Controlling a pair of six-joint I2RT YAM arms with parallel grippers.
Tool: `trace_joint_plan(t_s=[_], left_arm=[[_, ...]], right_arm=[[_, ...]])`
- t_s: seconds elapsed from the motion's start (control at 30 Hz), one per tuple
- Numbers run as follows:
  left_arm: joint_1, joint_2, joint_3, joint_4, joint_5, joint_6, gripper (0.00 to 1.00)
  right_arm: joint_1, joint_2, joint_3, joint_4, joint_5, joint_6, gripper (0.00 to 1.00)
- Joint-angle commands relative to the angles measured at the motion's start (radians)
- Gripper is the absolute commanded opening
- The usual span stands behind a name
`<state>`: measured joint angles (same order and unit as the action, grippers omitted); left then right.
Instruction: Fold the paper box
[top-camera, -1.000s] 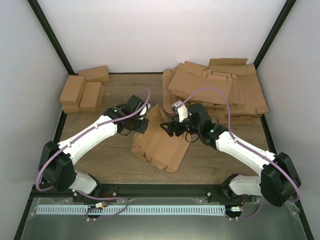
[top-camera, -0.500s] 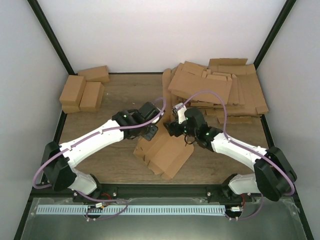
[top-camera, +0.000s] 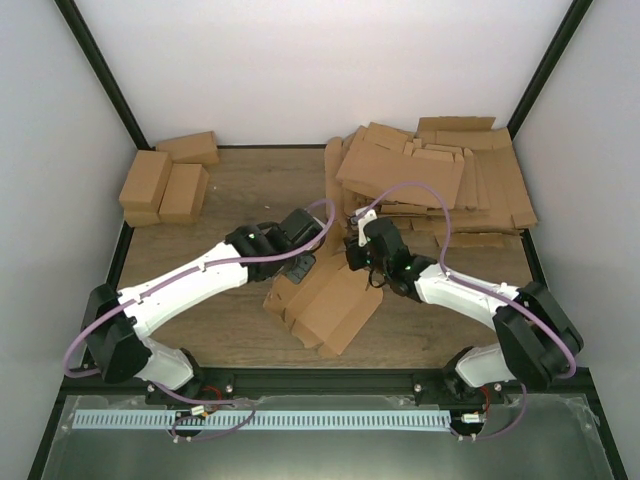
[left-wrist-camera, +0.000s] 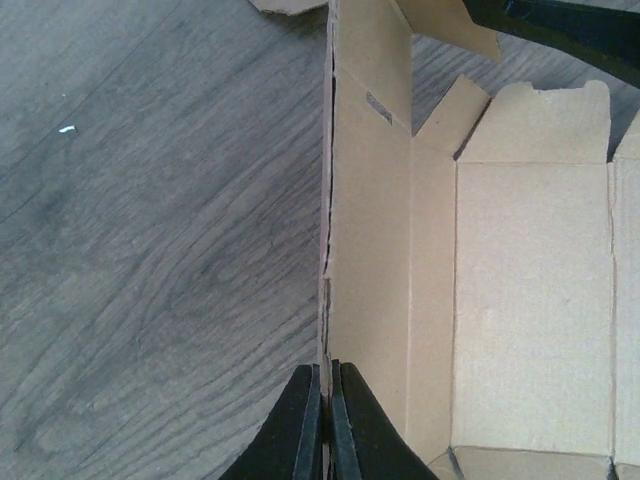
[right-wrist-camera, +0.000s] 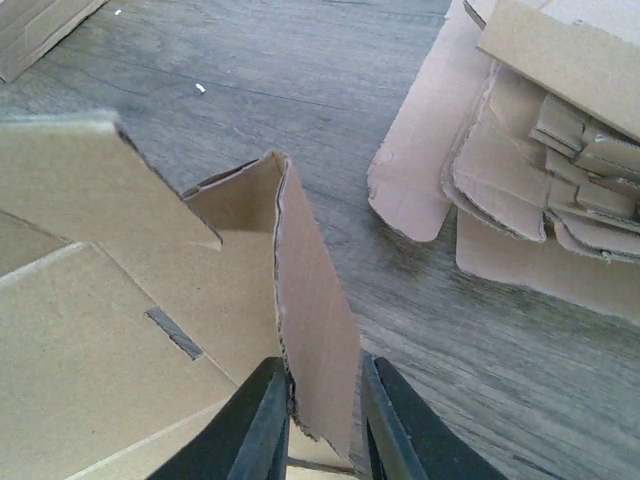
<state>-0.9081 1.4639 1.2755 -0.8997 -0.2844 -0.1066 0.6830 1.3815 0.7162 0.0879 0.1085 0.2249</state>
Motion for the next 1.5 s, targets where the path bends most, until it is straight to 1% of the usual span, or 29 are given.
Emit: trace_joint_plan(t_s=[0.0, 0.2, 0.27, 0.4, 0.43, 0.63, 0.8, 0.9, 1.0, 1.17, 1.33, 1.47], left_arm=[[-0.020, -0.027, -0.001, 0.008, -0.057, 0.008, 0.04], [-0.039, -0.024, -0.006, 0.017, -0.065, 0.015, 0.04], [-0.043, -0.024, -0.009, 0.019, -0.068, 0.016, 0.04], [-0.046, -0.015, -0.013, 0.021, -0.085, 0.016, 0.04], [-0.049, -0.011, -0.013, 0.019, -0.095, 0.015, 0.04], [-0.093, 0.017, -0.011, 0.018, -0.260, 0.012, 0.04], [-0.174, 0.030, -0.028, 0.046, -0.417, 0.024, 0.04], [-0.220, 0.039, -0.066, 0.076, -0.482, 0.028, 0.04], [-0.230, 0.057, -0.097, 0.109, -0.484, 0.022, 0.04], [-0.234, 0.097, -0.134, 0.155, -0.463, 0.024, 0.04], [-0.244, 0.126, -0.160, 0.185, -0.463, 0.027, 0.04], [-0.256, 0.149, -0.171, 0.200, -0.450, 0.025, 0.04]], right_arm=[[0.006, 0.007, 0.006, 0.028, -0.006, -0.023, 0.20], [0.006, 0.060, 0.033, 0.038, -0.024, -0.051, 0.21], [0.006, 0.073, 0.033, 0.058, -0.017, -0.059, 0.16], [0.006, 0.083, 0.032, 0.085, -0.029, -0.071, 0.02], [0.006, 0.083, 0.033, 0.081, -0.028, -0.072, 0.01], [0.006, 0.044, 0.010, 0.056, -0.022, -0.063, 0.01], [0.006, 0.018, -0.040, 0.061, -0.014, -0.024, 0.01], [0.006, 0.009, -0.107, 0.099, -0.029, 0.027, 0.01], [0.006, 0.020, -0.151, 0.136, -0.025, 0.069, 0.01], [0.006, 0.048, -0.176, 0.153, -0.019, 0.099, 0.01], [0.006, 0.016, -0.184, 0.126, -0.018, 0.088, 0.01], [0.006, -0.011, -0.196, 0.100, -0.048, 0.083, 0.01]])
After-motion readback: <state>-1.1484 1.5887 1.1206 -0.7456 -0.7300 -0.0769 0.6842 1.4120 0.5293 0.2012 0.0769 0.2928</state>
